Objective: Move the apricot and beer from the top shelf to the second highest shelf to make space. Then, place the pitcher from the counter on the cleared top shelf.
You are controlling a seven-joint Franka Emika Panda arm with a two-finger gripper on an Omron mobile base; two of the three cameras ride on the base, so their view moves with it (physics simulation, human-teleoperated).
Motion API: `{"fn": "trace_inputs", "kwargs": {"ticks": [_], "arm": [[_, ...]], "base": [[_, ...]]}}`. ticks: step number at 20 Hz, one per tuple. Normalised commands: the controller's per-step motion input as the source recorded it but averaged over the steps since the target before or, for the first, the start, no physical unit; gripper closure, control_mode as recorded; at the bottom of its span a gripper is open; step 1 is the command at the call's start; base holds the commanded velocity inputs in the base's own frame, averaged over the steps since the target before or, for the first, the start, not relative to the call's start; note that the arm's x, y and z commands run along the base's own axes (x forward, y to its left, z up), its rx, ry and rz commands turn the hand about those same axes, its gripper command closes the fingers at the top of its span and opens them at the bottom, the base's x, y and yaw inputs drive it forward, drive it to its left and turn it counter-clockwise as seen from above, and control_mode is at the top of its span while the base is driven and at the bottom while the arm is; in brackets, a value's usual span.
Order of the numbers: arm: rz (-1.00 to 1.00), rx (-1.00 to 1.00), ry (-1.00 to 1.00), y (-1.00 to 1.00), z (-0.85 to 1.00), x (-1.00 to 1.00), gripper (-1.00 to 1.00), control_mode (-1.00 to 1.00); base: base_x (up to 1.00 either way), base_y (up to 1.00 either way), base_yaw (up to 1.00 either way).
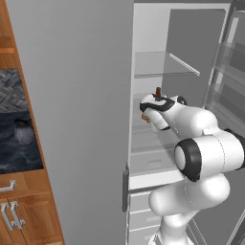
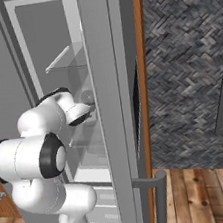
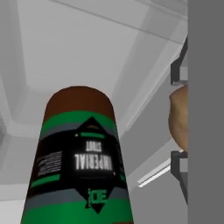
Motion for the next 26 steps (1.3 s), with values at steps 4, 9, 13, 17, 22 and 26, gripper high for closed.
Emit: {"fn": "trace_inputs", "kwargs": {"ticks": [4,9,13,17,22,26], "arm": [[0.0,-0.02,-0.09,0.37,-0.1,0.23,-1.0,-1.0],[0.0,-0.03,-0.16,0.37,0.0,0.02,-1.0,-1.0],[0.0,-0.03,-0.18,0.34,0.0,0.0,-1.0,-1.0],[0.0,-0.01,-0.17,0.17,0.0,0.0,-1.0,-1.0],[0.0,0.0,-0.08,0.01,0.13,0.0,-1.0,-1.0],[0.0,0.0,0.0,0.0,0.46,-0.03,-1.0,-1.0]], "base": [[0.0,0.0,0.0],[0.0,0.0,0.0],[0.0,0.0,0.0],[0.0,0.0,0.0],[0.0,0.0,0.0],[0.0,0.0,0.0]]}}
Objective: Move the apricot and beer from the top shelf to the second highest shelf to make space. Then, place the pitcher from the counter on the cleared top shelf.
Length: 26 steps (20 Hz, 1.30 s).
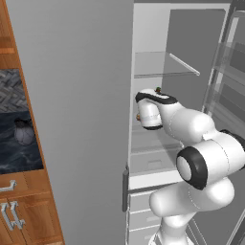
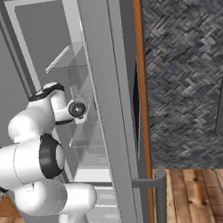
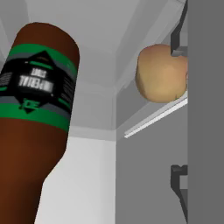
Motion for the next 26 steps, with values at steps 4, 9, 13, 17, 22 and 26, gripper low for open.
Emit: {"fn": "trace_inputs", "kwargs": {"ticks": [4,9,13,17,22,26], "arm": [[-0.01,-0.05,0.0,0.0,0.76,-0.21,-1.0,-1.0],[-0.04,-0.09,0.03,-0.06,0.96,-0.41,-1.0,-1.0],[-0.03,-0.08,0.12,-0.29,0.78,-0.72,-1.0,-1.0],[0.0,-0.16,0.1,-0.5,0.95,-0.83,-1.0,-1.0],[0.01,-0.27,0.04,-0.4,1.0,-0.61,-1.0,-1.0],[0.02,-0.33,0.1,-0.19,1.0,-0.56,-1.0,-1.0]], "base": [[0.0,0.0,0.0],[0.0,0.0,0.0],[0.0,0.0,0.0],[0.0,0.0,0.0],[0.0,0.0,0.0],[0.0,0.0,0.0]]}}
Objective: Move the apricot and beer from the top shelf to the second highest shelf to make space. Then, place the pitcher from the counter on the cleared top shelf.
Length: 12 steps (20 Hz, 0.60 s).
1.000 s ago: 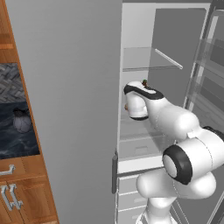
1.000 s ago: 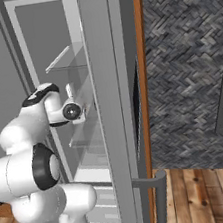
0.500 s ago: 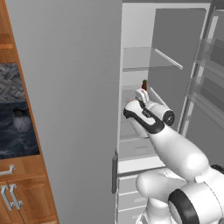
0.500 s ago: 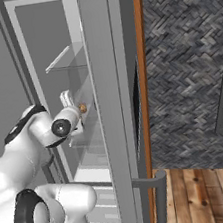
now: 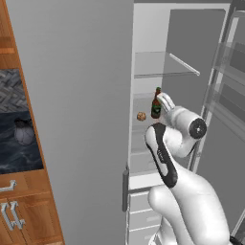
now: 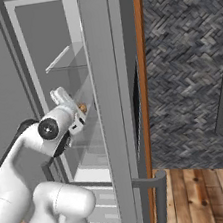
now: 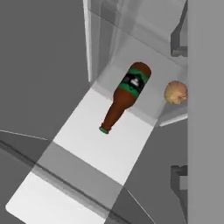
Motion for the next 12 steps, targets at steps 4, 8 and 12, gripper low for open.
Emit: {"fn": "trace_inputs", "kwargs": {"ticks": [4,8,12], "arm": [[0.02,-0.33,0.19,-0.04,0.88,-0.58,-1.0,-1.0],[0.05,-0.31,0.28,0.0,0.21,-0.73,-1.0,-1.0],[0.08,-0.28,0.32,0.1,-0.16,-0.8,-1.0,-1.0]], "base": [[0.0,0.0,0.0],[0.0,0.0,0.0],[0.0,0.0,0.0]]}}
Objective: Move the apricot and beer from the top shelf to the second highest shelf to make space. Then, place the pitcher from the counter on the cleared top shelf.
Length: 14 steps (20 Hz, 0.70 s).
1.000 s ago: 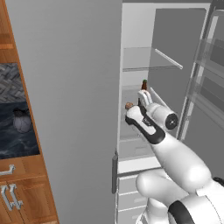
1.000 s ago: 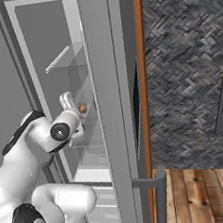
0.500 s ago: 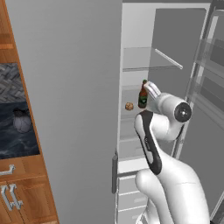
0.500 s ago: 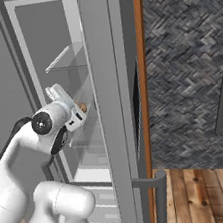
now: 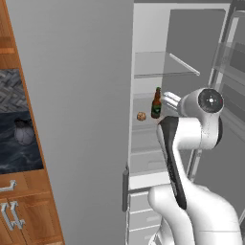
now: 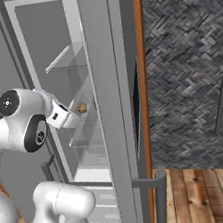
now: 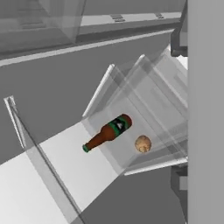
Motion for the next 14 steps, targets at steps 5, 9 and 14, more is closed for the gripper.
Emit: {"fn": "trace_inputs", "kwargs": {"ticks": [5,9,14], "arm": [[0.13,-0.12,0.14,0.35,-0.51,-0.75,-1.0,-1.0],[0.2,-0.03,0.12,0.09,-0.17,-0.69,-1.0,-1.0],[0.23,0.0,0.02,-0.1,0.0,-0.55,-1.0,-1.0]], "base": [[0.0,0.0,0.0],[0.0,0.0,0.0],[0.0,0.0,0.0]]}}
